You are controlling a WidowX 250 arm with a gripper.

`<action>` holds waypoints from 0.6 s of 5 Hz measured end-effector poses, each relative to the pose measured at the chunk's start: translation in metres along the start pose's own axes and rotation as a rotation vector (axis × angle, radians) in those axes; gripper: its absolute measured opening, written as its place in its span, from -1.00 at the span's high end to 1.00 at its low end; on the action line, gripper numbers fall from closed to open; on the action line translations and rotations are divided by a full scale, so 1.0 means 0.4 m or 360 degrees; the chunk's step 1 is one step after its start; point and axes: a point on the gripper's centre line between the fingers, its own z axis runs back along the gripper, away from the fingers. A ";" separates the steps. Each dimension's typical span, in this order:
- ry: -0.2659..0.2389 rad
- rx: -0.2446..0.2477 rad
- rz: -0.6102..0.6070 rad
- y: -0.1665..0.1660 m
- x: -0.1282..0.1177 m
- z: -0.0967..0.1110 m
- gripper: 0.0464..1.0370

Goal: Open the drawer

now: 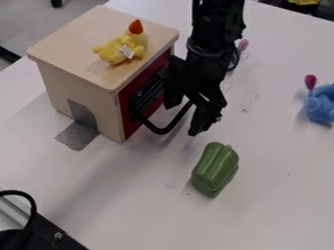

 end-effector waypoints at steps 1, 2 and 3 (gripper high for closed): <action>0.0081 -0.0030 0.0052 -0.007 -0.002 -0.052 -0.87; 0.0102 -0.0066 0.0101 -0.002 0.004 -0.077 -0.35; 0.0108 -0.0074 0.0105 -0.002 0.005 -0.081 0.25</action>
